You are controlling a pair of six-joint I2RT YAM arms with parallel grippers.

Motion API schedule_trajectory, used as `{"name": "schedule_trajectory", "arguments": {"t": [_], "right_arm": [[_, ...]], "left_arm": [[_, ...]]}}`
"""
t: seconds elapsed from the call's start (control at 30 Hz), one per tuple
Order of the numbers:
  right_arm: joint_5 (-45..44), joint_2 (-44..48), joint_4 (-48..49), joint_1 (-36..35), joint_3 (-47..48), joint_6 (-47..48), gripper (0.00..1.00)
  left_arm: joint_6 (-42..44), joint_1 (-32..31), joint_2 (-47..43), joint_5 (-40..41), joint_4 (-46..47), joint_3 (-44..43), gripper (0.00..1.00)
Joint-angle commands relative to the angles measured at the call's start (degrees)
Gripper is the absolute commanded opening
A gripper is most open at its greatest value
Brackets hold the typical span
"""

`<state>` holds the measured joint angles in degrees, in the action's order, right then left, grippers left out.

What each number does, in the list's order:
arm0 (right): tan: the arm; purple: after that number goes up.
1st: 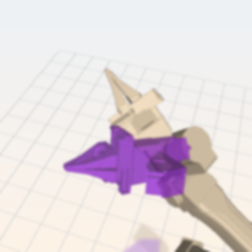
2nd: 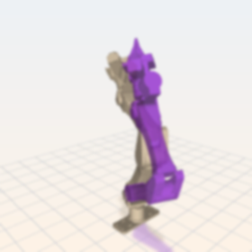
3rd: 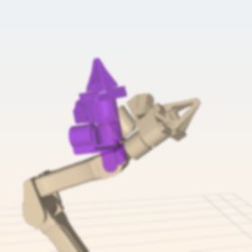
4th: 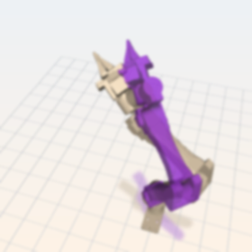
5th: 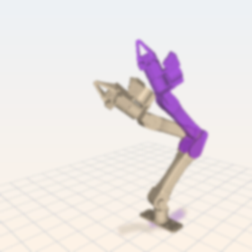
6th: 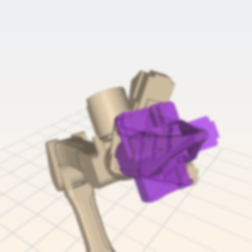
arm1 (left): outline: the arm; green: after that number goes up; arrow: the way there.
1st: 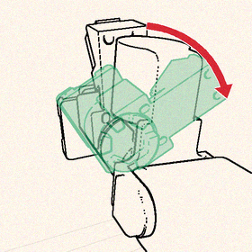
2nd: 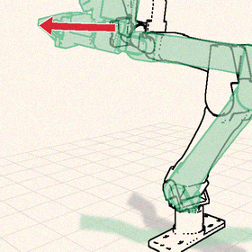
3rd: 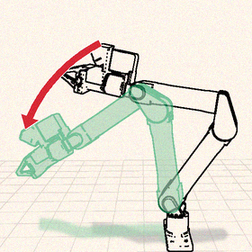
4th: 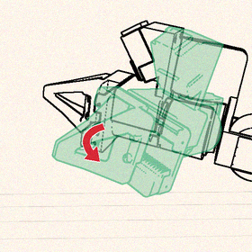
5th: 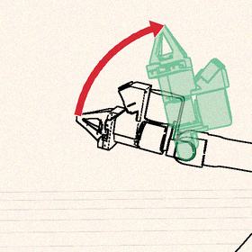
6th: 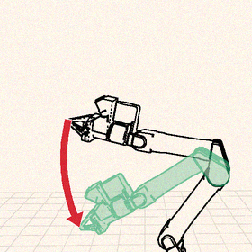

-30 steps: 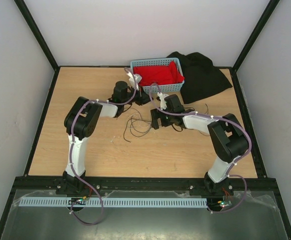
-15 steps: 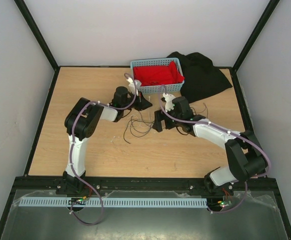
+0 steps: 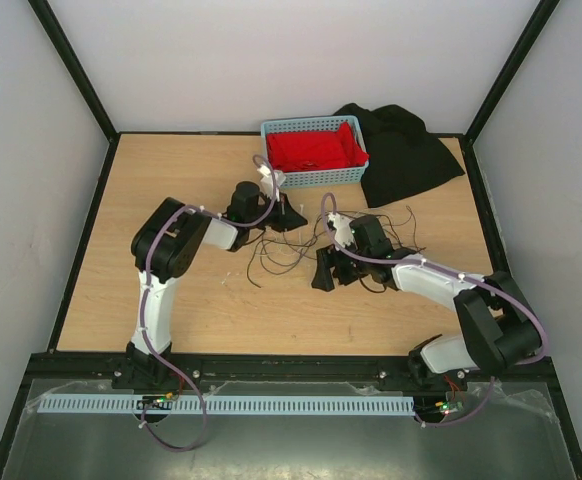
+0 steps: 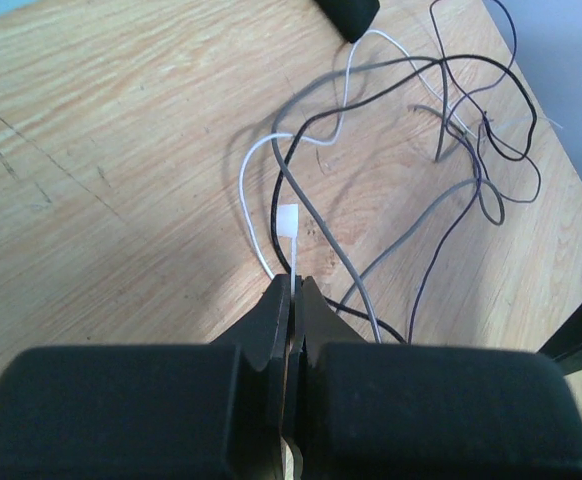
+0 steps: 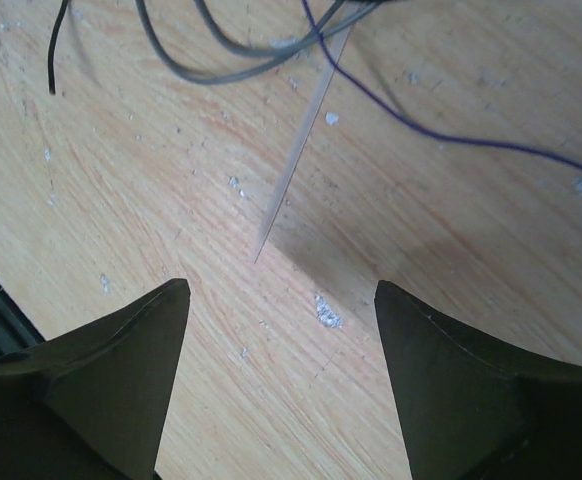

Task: Zip-tie the wires
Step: Adjust the cable at the center of the board.

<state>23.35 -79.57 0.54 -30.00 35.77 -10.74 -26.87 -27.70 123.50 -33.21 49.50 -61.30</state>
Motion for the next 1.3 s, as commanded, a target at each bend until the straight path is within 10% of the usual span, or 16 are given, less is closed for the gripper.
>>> {"name": "schedule_trajectory", "arguments": {"t": [0.0,0.37,1.27], "right_arm": [[3.3,-0.9,2.3,0.2,-1.3,-0.9,0.84],[-1.2,6.6,18.9,0.2,-7.3,0.3,0.84],[1.8,-13.9,23.3,-9.6,3.7,-6.9,0.83]], "left_arm": [[-1.1,-0.5,-3.2,-2.0,2.2,1.6,0.00],[-6.6,-0.3,-4.7,-10.6,2.3,2.2,0.00],[-6.7,-0.1,-5.5,-10.4,2.3,4.1,0.00]]}}
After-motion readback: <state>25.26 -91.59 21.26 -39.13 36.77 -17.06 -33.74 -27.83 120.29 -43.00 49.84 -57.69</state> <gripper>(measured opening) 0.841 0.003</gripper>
